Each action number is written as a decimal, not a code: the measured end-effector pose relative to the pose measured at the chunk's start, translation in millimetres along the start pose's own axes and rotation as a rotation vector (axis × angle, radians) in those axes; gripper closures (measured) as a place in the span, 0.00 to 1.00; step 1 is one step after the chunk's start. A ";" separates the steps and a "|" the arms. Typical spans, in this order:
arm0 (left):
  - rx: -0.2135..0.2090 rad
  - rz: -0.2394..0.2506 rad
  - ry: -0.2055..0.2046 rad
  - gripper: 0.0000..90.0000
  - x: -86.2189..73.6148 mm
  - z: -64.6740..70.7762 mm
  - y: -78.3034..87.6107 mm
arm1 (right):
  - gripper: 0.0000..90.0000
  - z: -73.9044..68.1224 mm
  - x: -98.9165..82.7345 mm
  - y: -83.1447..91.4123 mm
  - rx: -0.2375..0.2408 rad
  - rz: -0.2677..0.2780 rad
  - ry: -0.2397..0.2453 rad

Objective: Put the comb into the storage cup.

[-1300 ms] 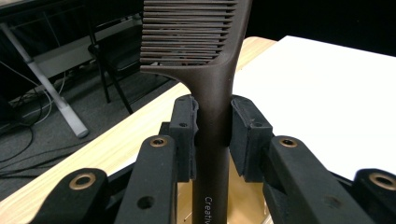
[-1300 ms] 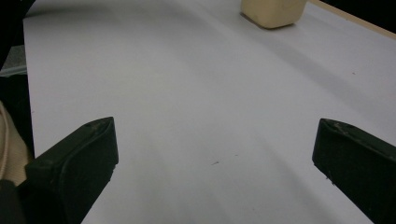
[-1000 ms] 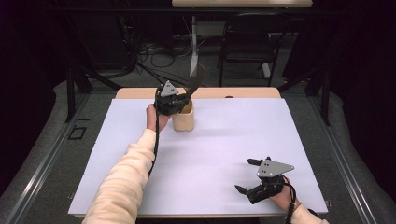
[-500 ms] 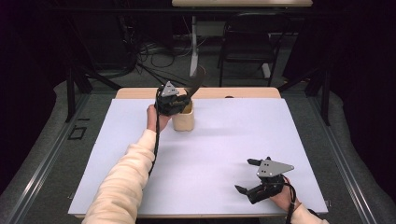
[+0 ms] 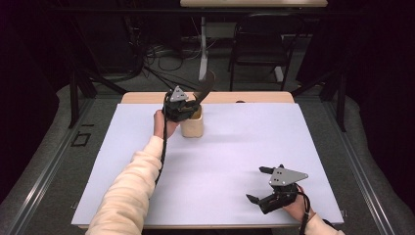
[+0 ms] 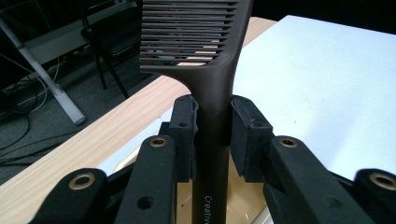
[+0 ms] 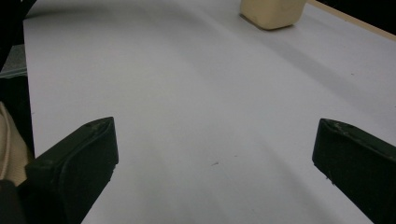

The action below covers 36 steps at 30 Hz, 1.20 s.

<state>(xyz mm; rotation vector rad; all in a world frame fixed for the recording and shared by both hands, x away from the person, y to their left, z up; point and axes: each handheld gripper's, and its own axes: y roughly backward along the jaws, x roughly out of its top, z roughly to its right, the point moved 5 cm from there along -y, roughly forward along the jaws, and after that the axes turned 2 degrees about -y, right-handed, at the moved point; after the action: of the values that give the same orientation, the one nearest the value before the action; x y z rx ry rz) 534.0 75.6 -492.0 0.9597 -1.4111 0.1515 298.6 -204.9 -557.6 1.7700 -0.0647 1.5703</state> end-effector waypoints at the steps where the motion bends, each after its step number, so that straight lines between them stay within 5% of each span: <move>1: 0.000 0.002 0.001 0.80 0.0 -0.4 0.3 | 0.00 0.1 0.1 -0.2 -0.001 0.000 -0.001; 26: 0.005 -0.032 0.007 0.79 -8.5 -4.2 -3.2 | 0.00 0.1 -1.1 -2.1 0.004 -0.012 -0.008; 36: 0.009 -0.011 0.006 0.84 -5.7 -4.6 2.1 | 0.00 -0.3 -1.0 -1.8 0.003 -0.012 -0.006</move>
<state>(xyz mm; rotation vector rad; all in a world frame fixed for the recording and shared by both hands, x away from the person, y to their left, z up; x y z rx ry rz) 535.0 82.3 -495.3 0.9741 -1.4005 0.1522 299.0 -203.8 -559.4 1.7745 -0.0553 1.5573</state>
